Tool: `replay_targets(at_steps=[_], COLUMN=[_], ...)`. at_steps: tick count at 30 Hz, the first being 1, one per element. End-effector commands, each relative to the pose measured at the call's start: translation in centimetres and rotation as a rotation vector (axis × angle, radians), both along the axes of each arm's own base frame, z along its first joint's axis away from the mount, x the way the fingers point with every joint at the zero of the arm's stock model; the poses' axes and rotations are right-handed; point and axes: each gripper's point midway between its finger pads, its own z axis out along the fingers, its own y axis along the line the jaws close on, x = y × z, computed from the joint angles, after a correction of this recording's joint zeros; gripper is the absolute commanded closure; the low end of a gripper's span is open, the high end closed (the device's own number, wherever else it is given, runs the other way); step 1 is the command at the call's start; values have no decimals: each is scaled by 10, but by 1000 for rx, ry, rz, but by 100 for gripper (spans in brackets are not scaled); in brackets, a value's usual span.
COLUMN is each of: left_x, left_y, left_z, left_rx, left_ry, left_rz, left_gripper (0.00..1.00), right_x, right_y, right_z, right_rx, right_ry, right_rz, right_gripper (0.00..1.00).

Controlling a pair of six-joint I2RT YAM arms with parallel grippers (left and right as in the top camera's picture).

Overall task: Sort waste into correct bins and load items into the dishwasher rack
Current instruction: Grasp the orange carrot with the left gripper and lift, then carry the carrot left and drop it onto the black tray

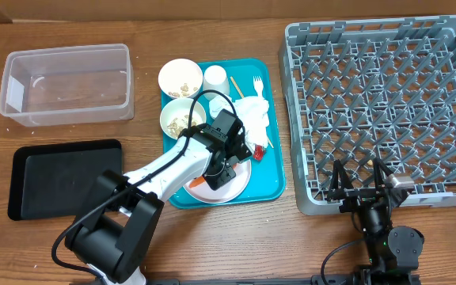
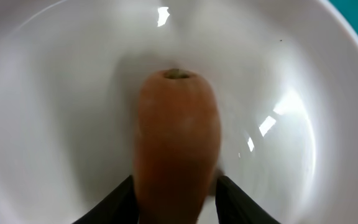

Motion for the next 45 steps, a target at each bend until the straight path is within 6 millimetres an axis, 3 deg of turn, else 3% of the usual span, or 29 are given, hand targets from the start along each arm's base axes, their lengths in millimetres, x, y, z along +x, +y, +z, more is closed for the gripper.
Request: replay_targets(at_steps=[1,5,12,20,24,28,30,34,35,40,45], left_x=[-11,-5,12,37,54,67,72,73,70,51,23], left_y=[9,17,10,2,19,60,91,165,194,260,299], left_z=[-12,-11,6,71,113,147,160,178,182,177,148], left_rx=[26,67,42,-1,-40,-70,-93,-129,-140,-233,-252], left_ry=[40,11,-24,-44,-59,-81,-99,-126,-128,-29,72], left_rz=[18,63,215,372,522,708,842,1156,1296,1715,2021], left_gripper=[73,96,96,96,96,96,96,96,96,96,96], right_x=[1,1,1,1,1,1,1,1,1,1,1], right_y=[-3,-3,-3,-3,-3,-3,-3,-3,-3,-3,-3], right_z=[-3,-3,-3,-3,-3,-3,-3,-3,-3,-3,-3], right_rx=[-1,-1,-1,-1,-1,-1,-1,-1,-1,-1,-1], right_ry=[-1,-1,-1,-1,-1,-1,-1,-1,-1,-1,-1], right_rz=[-13,-13,-13,-13,-13,-13,-13,-13,-13,-13,-13], right_gripper=[0,0,0,0,0,0,0,0,0,0,0])
